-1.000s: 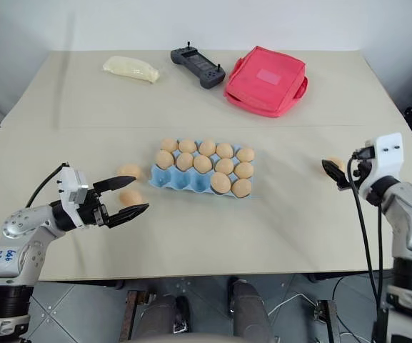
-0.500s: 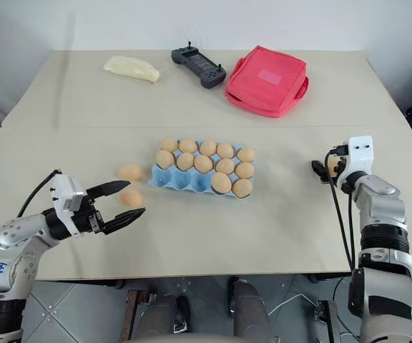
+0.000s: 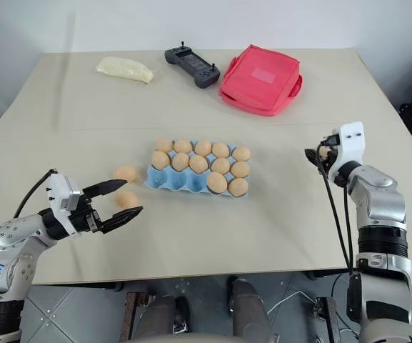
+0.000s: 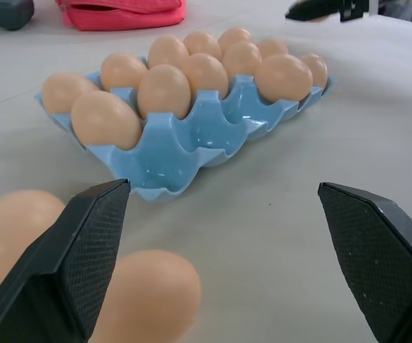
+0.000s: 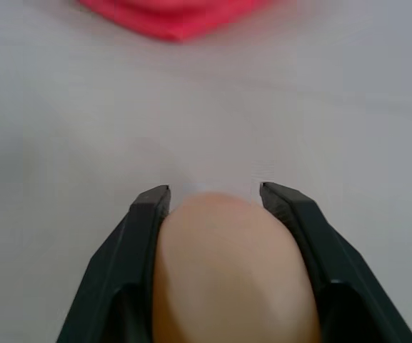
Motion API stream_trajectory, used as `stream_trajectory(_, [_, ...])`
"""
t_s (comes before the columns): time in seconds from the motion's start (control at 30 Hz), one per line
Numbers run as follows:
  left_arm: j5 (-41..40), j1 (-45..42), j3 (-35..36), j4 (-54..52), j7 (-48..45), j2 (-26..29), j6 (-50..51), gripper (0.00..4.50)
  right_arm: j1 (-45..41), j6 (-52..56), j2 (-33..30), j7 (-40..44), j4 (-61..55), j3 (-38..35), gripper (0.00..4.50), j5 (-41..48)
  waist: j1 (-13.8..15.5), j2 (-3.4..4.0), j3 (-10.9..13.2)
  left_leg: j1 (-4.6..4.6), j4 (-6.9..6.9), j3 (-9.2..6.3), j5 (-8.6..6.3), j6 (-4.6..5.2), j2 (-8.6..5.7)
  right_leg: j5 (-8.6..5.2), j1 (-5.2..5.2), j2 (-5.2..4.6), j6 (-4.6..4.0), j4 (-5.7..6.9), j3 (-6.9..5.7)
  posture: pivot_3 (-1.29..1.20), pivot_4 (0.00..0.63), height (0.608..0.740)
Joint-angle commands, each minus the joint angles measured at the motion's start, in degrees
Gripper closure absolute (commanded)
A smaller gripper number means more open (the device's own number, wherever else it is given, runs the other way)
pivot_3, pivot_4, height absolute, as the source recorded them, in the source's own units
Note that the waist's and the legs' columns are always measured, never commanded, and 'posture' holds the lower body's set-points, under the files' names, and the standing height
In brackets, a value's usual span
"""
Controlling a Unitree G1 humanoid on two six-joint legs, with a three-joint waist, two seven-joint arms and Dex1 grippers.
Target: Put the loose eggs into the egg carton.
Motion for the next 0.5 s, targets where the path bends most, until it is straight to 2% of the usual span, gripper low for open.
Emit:
stream_trajectory(0.03, [-0.63,-0.70,0.96,-0.58,-0.17,0.54,-0.82,0.00,-0.07,5.99,1.32,2.79,-12.50,2.88,2.83,4.53,0.00,0.00,0.00,0.01,0.00,0.00,0.00,0.00,0.00,0.00,0.00,0.01,-0.01,0.01,-0.01,0.00,0.150,0.740])
stream_trajectory(0.27, [-0.27,-1.91,0.79,0.44,-0.60,0.88,-0.85,0.00,-3.98,13.50,7.15,6.32,-23.40,13.81,2.83,8.33,0.09,0.00,0.00,-0.03,0.01,-0.05,0.00,0.00,0.02,-0.05,-0.04,0.00,-0.09,0.08,-0.09,0.00,0.150,0.740])
stream_trajectory(0.5, [-0.34,-1.55,1.52,-0.04,-0.27,1.06,-0.83,0.00,-8.29,12.14,14.98,6.42,-22.78,21.63,2.83,6.69,0.20,0.00,0.00,-0.11,-0.01,-0.05,-0.01,-0.02,0.01,-0.05,-0.13,-0.02,-0.10,0.07,-0.16,0.00,0.150,0.740])
